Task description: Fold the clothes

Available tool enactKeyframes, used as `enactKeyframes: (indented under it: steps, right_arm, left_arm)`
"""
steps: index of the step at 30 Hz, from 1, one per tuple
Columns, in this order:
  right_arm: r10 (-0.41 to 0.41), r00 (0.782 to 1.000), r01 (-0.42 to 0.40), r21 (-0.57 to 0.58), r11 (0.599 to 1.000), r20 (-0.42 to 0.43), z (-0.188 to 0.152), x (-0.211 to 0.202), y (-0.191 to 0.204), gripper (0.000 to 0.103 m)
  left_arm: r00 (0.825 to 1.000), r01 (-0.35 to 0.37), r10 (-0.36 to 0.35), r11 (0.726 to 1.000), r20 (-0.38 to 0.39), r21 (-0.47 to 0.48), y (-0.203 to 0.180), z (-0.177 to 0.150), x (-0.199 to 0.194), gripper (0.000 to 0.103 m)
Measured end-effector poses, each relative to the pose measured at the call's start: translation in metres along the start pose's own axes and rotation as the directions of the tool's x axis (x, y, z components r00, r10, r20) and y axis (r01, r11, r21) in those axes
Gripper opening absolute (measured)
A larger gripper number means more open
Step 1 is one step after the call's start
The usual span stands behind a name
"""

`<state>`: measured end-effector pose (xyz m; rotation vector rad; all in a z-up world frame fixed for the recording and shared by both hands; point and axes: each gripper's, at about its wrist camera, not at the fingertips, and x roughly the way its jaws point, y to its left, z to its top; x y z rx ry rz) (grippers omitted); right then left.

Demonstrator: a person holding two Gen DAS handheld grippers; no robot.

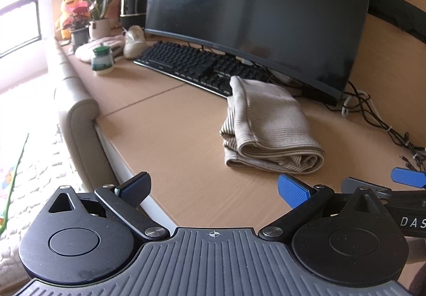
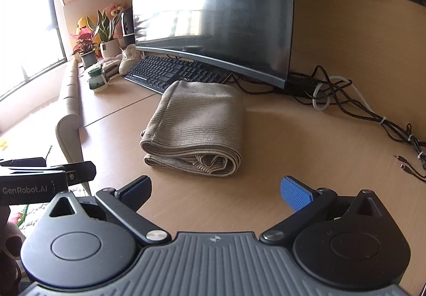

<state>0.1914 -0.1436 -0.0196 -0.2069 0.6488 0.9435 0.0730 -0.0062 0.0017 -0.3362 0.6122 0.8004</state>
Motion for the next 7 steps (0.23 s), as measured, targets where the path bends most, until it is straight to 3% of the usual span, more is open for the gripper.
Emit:
enactKeyframes:
  steps: [7]
  right_arm:
    - [0.0,1.0,-0.001,0.03,1.0,0.015,0.0079,-0.0004,-0.0032,0.103]
  left_arm:
    - [0.999,0.032,-0.032,0.999,-0.006,0.017,-0.0026,-0.0004,0.0011,0.103]
